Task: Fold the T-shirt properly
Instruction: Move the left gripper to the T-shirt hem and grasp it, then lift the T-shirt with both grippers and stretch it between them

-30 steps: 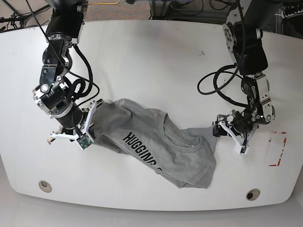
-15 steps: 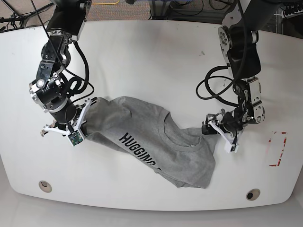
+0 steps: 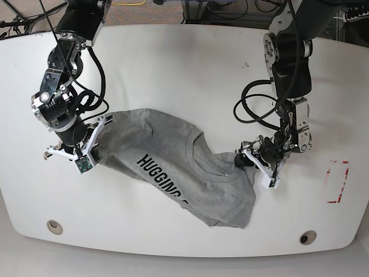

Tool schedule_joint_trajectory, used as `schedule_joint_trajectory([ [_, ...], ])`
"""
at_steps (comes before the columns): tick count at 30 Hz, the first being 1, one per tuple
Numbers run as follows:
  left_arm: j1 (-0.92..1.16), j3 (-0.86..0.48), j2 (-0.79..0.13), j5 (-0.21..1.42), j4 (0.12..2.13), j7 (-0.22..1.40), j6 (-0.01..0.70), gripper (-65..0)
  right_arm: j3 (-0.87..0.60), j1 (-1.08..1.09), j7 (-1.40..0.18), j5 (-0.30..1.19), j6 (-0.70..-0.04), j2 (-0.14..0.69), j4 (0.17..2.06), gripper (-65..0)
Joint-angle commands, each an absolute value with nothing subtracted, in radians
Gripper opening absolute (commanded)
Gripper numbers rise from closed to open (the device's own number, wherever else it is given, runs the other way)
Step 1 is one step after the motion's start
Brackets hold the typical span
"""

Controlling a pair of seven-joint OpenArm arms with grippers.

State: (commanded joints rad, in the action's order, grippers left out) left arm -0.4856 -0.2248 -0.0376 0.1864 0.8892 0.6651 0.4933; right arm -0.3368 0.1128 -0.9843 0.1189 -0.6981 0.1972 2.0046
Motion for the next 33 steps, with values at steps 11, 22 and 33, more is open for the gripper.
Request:
schedule_joint_trajectory([
  [11,-0.487,-0.225,-0.082,0.186,0.905,0.727,0.496,-65.0,-0.344,0.116,-0.984,0.113,-0.698,0.18,2.002,-65.0],
  [22,-0.437,-0.228,-0.113,0.186,1.241,0.897,0.498,-65.0,-0.372,0.147,-0.984,0.113,-0.667,0.177,1.979,-65.0],
  [33,-0.443,-0.228,-0.165,0.186,1.563,1.101,0.499,-65.0,-0.42,0.308,-0.992,0.113,-0.661,0.185,1.844,-65.0],
])
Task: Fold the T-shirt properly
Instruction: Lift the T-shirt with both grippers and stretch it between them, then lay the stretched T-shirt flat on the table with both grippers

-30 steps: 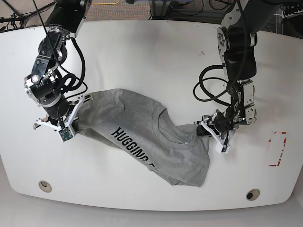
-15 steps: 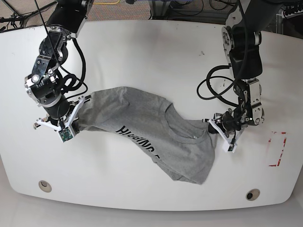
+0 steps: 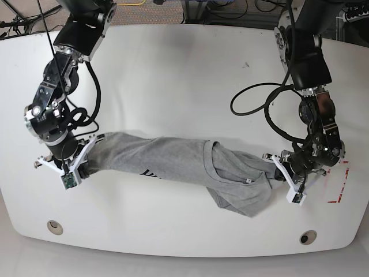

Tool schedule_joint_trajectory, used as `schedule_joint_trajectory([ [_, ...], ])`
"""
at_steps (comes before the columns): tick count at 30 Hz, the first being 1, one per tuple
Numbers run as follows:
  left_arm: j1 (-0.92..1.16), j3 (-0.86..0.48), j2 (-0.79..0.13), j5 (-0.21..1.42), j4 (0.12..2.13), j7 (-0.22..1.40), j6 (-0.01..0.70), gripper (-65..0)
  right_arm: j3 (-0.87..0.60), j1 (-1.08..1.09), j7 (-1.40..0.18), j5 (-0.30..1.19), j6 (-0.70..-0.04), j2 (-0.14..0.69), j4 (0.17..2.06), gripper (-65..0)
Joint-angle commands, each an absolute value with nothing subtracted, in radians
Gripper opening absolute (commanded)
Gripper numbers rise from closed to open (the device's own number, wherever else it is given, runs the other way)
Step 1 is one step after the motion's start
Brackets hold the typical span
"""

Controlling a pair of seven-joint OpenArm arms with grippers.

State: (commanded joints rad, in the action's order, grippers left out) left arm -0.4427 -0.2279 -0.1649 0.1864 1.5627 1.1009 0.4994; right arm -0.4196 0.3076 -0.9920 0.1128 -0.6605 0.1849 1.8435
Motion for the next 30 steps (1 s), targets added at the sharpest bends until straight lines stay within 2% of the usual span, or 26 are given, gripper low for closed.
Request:
schedule_joint_trajectory([
  [8,-0.522,-0.228,-0.208,0.186,1.739,1.205,0.499,-65.0,-0.427,0.469,-1.035,0.119,-0.661,0.229,1.692,-65.0],
  [13,-0.604,-0.228,-0.239,0.186,1.794,1.213,0.499,-65.0,-0.42,0.585,-1.046,0.12,-0.667,0.234,1.621,-65.0],
  [30,-0.961,-0.222,-0.249,0.185,1.767,1.216,0.499,-65.0,-0.321,1.004,-1.047,0.12,-0.667,0.28,1.371,-65.0],
])
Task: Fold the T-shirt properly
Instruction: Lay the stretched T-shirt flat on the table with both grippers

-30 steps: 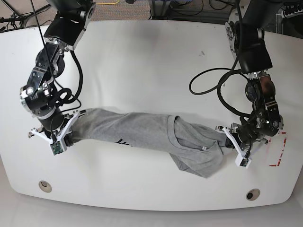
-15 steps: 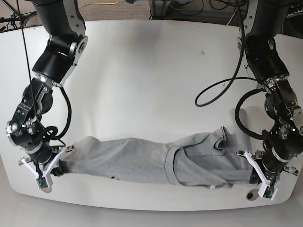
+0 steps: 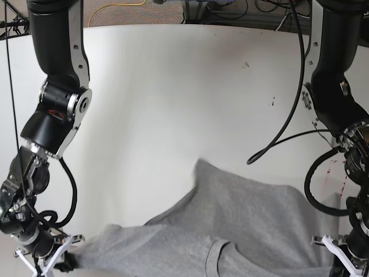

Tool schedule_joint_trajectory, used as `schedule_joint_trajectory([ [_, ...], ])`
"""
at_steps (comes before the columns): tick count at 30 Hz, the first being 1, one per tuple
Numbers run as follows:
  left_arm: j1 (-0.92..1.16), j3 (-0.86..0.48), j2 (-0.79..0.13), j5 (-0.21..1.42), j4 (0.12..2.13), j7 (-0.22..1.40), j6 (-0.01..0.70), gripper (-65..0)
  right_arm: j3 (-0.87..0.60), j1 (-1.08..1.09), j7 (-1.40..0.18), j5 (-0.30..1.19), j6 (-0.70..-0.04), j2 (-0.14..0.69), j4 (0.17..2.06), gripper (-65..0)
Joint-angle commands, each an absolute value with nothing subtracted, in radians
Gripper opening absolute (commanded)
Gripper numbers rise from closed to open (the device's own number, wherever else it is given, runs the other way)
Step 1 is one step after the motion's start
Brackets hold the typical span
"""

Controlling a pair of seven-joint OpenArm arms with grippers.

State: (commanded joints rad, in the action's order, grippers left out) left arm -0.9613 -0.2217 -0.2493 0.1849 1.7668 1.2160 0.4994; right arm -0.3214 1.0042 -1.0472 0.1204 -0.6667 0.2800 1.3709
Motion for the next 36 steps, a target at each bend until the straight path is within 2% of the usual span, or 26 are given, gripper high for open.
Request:
schedule_joint_trajectory([
  [8,-1.046,-0.226,-0.249,0.182,1.762,1.247,0.499,-65.0,-0.32,1.142,-1.047,0.122,-0.668,0.283,1.28,-65.0],
  [14,-1.006,-0.228,-0.249,0.182,1.765,1.247,0.499,-65.0,-0.321,1.109,-1.047,0.122,-0.668,0.285,1.27,-65.0],
  [23,-0.78,-0.228,-0.248,0.183,1.768,1.242,0.499,-65.0,-0.328,0.848,-1.041,0.12,-0.67,0.285,1.279,-65.0],
  [36,-0.329,-0.231,-0.251,0.183,1.834,1.241,0.499,-65.0,-0.332,0.355,-0.989,0.122,-0.67,0.257,1.475,-65.0],
])
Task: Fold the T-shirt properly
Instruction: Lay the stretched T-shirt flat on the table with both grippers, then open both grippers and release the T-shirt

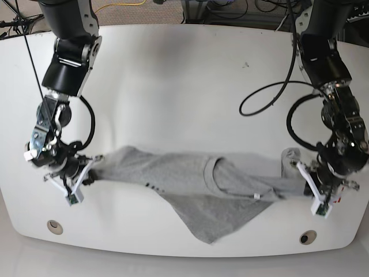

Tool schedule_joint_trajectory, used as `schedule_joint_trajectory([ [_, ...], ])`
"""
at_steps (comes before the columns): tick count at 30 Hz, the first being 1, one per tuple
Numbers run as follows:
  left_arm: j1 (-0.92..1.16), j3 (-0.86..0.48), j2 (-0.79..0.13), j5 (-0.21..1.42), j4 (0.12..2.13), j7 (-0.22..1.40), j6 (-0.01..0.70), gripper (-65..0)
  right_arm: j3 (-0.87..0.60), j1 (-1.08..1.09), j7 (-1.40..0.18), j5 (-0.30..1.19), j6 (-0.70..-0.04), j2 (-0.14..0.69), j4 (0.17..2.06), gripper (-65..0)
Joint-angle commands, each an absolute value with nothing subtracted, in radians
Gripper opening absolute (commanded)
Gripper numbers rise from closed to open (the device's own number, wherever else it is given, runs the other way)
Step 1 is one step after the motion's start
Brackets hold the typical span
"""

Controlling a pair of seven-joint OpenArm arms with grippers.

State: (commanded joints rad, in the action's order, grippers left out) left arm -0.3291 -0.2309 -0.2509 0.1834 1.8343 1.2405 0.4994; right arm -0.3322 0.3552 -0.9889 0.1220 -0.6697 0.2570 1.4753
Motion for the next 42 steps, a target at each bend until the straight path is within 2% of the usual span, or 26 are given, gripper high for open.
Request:
schedule_joint_trajectory([
  [6,-0.143,-0.226,-0.275,0.183,1.851,1.241,0.499,-65.0,-0.395,0.189,-0.986,0.12,-0.67,0.216,1.523,-65.0],
  [13,-0.008,-0.226,-0.312,0.182,1.848,1.241,0.499,-65.0,-0.403,0.082,-0.986,0.12,-0.67,0.208,1.523,-65.0],
  [27,0.062,-0.223,-0.358,0.182,1.844,1.227,0.499,-64.9,-0.401,0.036,-0.984,0.119,-0.67,0.186,1.523,-65.0],
  [30,0.062,-0.222,-0.358,0.182,1.844,1.227,0.499,-57.8,-0.401,0.039,-0.984,0.119,-0.67,0.186,1.524,-65.0],
  [33,0.061,-0.222,-0.358,0.182,1.844,1.227,0.499,-45.4,-0.401,0.053,-0.98,0.119,-0.67,0.183,1.531,-63.9],
  [35,0.062,-0.222,-0.358,0.182,1.845,1.23,0.499,-37.5,-0.401,0.058,-0.978,0.119,-0.668,0.183,1.555,-59.8],
  [37,0.059,-0.222,-0.36,0.182,1.845,1.231,0.499,-26.1,-0.401,0.056,-0.98,0.12,-0.665,0.177,1.603,-48.8],
  [39,0.058,-0.222,-0.361,0.182,1.845,1.231,0.499,-17.9,-0.403,0.058,-0.98,0.12,-0.664,0.165,1.658,-36.9],
  [40,0.058,-0.222,-0.361,0.182,1.848,1.231,0.499,-15.7,-0.403,0.058,-0.98,0.12,-0.664,0.162,1.676,-32.8],
  [41,0.056,-0.223,-0.361,0.183,1.853,1.231,0.499,-13.2,-0.403,0.058,-0.98,0.12,-0.667,0.16,1.724,-23.3],
  [42,0.056,-0.223,-0.361,0.183,1.853,1.231,0.499,-13.1,-0.403,0.058,-0.98,0.12,-0.668,0.159,1.736,-20.9],
])
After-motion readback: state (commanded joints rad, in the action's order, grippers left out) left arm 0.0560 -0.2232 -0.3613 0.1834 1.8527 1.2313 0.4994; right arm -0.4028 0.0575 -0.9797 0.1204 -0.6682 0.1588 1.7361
